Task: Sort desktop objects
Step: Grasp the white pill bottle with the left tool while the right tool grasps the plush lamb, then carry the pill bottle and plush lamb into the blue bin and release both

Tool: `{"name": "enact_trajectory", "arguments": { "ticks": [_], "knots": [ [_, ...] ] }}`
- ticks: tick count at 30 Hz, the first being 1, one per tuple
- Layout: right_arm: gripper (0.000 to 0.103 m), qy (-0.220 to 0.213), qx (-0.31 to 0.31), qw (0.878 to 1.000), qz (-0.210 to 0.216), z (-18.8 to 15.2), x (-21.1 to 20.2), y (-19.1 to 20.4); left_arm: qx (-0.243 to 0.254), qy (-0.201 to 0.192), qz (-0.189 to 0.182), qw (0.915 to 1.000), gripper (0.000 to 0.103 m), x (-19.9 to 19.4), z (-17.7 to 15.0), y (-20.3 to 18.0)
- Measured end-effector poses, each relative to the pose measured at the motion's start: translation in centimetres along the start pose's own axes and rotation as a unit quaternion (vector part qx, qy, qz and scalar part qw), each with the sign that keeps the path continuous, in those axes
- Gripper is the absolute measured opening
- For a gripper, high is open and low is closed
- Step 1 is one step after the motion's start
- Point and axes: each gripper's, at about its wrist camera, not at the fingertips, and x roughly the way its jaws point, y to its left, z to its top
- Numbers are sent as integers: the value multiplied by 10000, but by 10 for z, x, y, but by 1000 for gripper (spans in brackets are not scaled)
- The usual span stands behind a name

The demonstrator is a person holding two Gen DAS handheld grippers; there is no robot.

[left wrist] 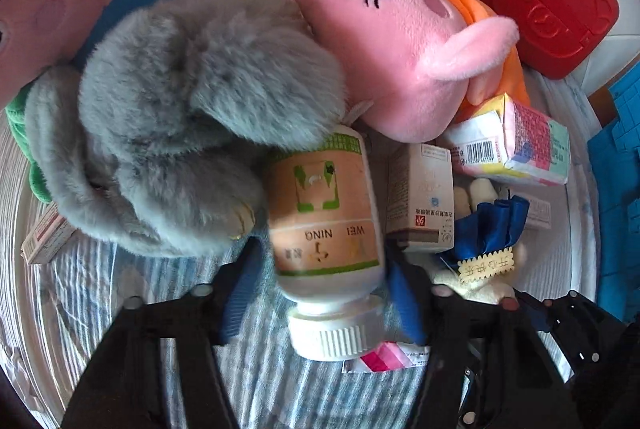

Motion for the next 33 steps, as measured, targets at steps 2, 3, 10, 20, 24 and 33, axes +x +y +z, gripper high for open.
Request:
{"name": "enact_trajectory", "arguments": {
  "ticks": [2,3,10,20,24,33],
  "knots": [
    [44,-30,-40,10000,53,-1,-3,2,42,-53,-28,10000,52,-3,-9,1],
    [43,-57,-32,9999,103,-3,-6,2,55,-63,-83,9999,52,-5,-14,2],
    [43,21,130,9995,284,-32,-34,-3,110,-69,-51,9999,52,-27,-71,8],
    [43,277,245,9980,507,-92,-79,-8,362,-187,-31,9992,52,-84,-156,-5],
    [43,209,288,9984,430,-110,-103,-3,439,-301,-171,9984,52,-129,-145,34],
    [43,-443,170,9983,337,-126,-193,16,627,-749,64,9952,52,-212,-161,24]
  ]
}}
